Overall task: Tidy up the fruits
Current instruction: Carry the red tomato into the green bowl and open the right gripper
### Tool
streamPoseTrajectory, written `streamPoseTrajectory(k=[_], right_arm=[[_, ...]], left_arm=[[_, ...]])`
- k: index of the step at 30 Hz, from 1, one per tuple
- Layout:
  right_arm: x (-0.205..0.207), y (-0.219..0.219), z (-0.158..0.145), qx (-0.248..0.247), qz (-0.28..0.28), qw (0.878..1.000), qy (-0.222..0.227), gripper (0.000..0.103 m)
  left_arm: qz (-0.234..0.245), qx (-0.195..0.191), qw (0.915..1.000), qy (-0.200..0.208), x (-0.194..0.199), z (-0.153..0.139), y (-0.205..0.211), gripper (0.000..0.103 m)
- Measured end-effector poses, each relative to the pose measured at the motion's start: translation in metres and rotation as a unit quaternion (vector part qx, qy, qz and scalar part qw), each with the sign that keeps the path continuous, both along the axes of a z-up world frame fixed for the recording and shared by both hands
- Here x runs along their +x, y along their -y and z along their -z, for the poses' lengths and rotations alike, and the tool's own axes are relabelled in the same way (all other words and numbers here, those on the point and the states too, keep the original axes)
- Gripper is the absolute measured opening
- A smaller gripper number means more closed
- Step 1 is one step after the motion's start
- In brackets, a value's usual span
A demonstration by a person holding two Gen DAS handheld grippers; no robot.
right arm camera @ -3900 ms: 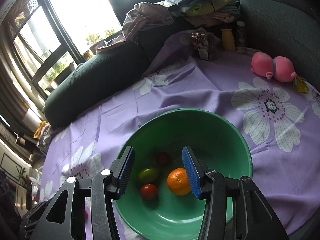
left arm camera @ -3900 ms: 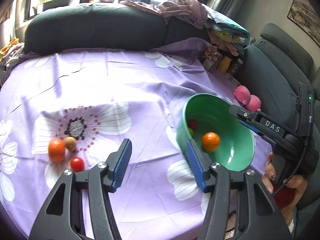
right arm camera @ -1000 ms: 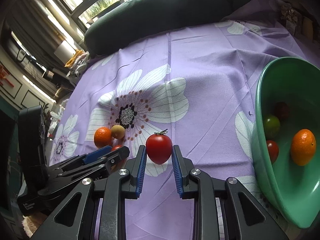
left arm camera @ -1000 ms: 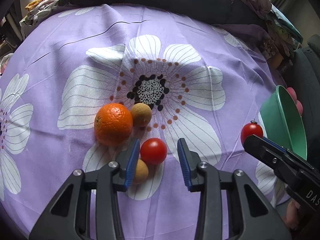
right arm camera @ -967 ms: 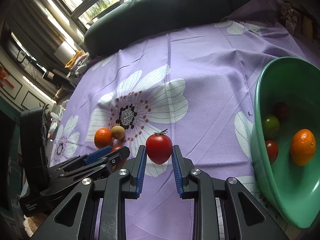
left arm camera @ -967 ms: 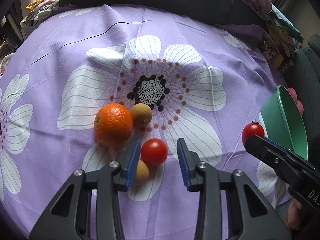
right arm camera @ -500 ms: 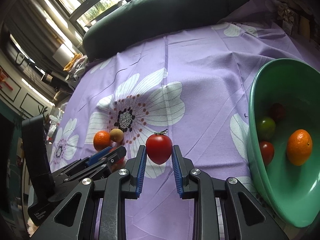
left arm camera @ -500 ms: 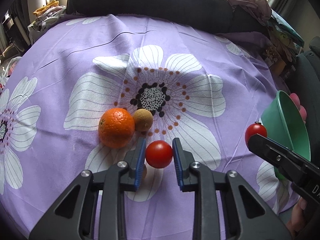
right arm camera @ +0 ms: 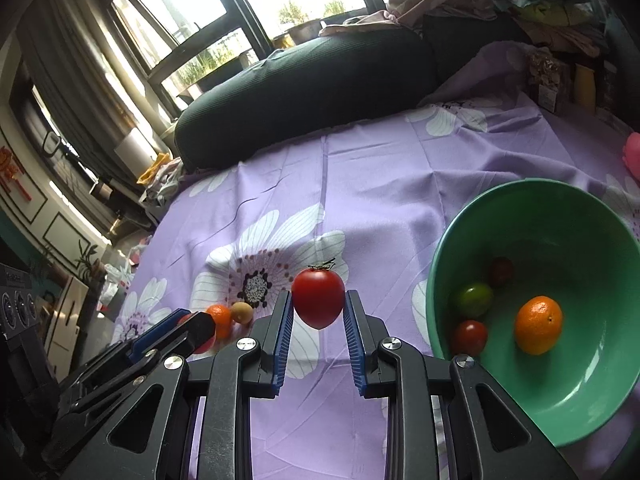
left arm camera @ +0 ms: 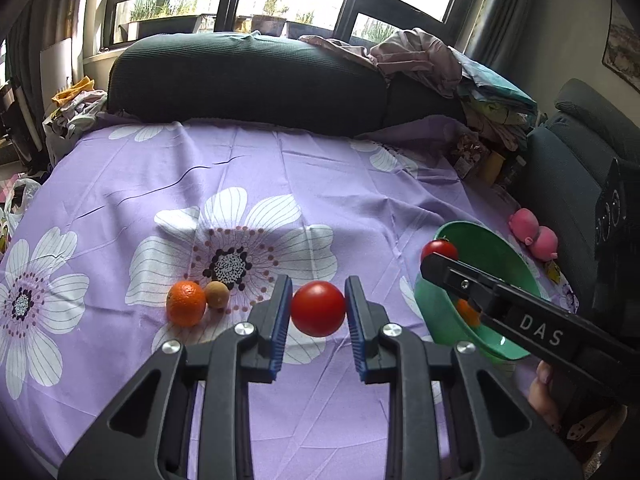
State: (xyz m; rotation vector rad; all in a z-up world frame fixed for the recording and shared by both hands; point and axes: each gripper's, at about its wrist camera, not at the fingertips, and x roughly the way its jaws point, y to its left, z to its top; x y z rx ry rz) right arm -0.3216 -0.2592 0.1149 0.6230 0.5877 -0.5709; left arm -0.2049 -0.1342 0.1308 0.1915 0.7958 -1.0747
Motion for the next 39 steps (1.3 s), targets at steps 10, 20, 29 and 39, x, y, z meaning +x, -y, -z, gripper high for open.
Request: streamPoseTrajectory(k=[10, 20, 29, 39], right_arm=[[-0.062, 0.027, -0.023, -0.031, 0.096, 0.995, 0.027, 0.027], [-0.101, 0.057, -0.007, -0.01, 0.149, 0.989, 0.014, 0.027], [-0.116, 0.079, 0.011, 0.024, 0.172, 0.985, -0.002, 0.027], [-0.115, 0.09, 0.024, 0.043, 0.177, 0.983, -0.029, 0.027]], left_arm=[[0.075, -0.019, 0.997, 0.001, -0.059, -0.011, 0.041, 0.027], [0.145, 0.008, 0.9887, -0.038, -0.098, 0.008, 0.092, 0.027], [0.175, 0.046, 0.9823, -0.048, -0.117, 0.028, 0.124, 0.027], [0.176, 0.071, 0.9802, -0.058, -0.122, 0.044, 0.133, 0.027]])
